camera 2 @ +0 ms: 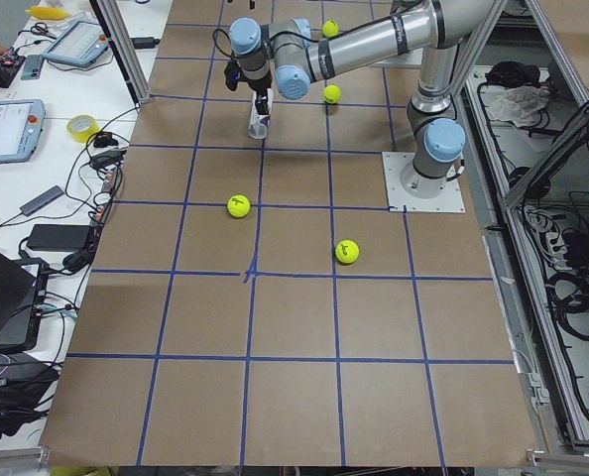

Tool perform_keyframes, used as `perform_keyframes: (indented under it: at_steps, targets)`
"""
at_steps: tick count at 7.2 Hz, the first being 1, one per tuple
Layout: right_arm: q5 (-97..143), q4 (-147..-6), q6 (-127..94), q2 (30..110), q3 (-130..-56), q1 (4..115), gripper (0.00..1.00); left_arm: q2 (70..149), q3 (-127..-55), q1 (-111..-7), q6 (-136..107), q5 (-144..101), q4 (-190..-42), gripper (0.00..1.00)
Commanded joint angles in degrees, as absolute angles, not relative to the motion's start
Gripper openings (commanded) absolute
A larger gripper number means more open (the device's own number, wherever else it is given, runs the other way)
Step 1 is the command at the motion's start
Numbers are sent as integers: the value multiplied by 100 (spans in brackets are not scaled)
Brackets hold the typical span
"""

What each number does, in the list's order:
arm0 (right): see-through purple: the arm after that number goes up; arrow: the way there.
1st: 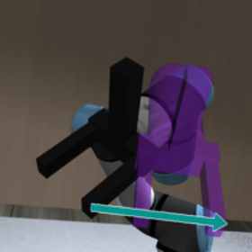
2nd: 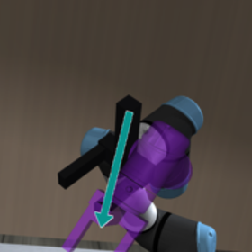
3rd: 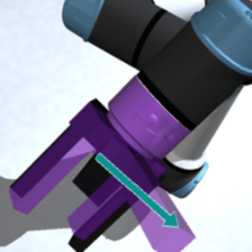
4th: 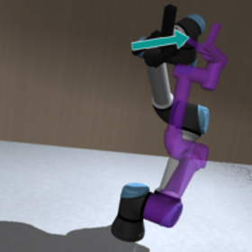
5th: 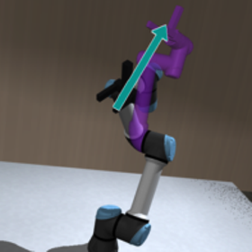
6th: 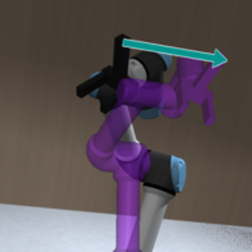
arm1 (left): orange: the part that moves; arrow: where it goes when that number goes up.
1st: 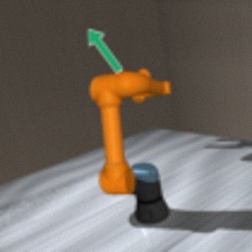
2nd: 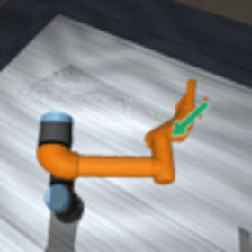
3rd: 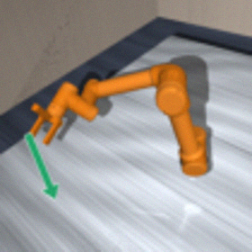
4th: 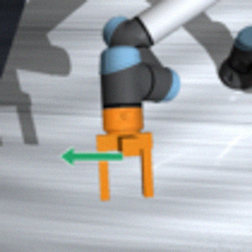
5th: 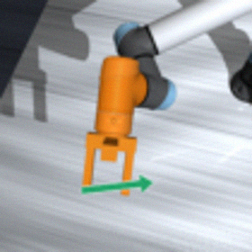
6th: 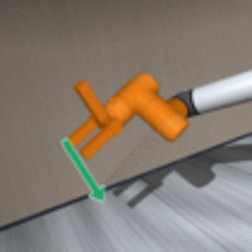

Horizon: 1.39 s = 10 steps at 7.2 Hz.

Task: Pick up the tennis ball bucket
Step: 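Reach the left gripper to the can's open end and grasp it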

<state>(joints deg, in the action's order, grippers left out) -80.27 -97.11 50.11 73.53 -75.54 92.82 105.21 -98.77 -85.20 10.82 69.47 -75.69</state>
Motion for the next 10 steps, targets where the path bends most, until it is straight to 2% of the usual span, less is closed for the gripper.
perform_keyframes:
  at_steps: [1, 5, 6, 8, 9, 10]
  targets:
    - [-8147, -9781, 4308, 7575, -7638, 9220, 100, 11089, -9931, -8517, 1439, 6750, -7182, 100]
    - [-8525, -9686, 2992, 7989, -7673, 9167, 100, 11662, -9958, -8525, 1600, 6111, -7014, 99]
    - [-8525, -9651, 2510, 7998, -7699, 9150, 100, 11689, -9967, -8525, 1582, 5795, -7014, 77]
    - [-8543, -9283, 1551, 8208, -7699, 9132, 100, 11567, -9976, -8525, 1521, 5557, -7014, 11]
    - [-8969, -9168, 1486, 8331, -7708, 9132, 100, 11506, -9976, -8534, 1477, 5215, -7048, 0]
    - [-9095, -9150, 1372, 8341, -7708, 9123, 100, 11453, -9967, -8560, 1285, 4994, -7049, 0]
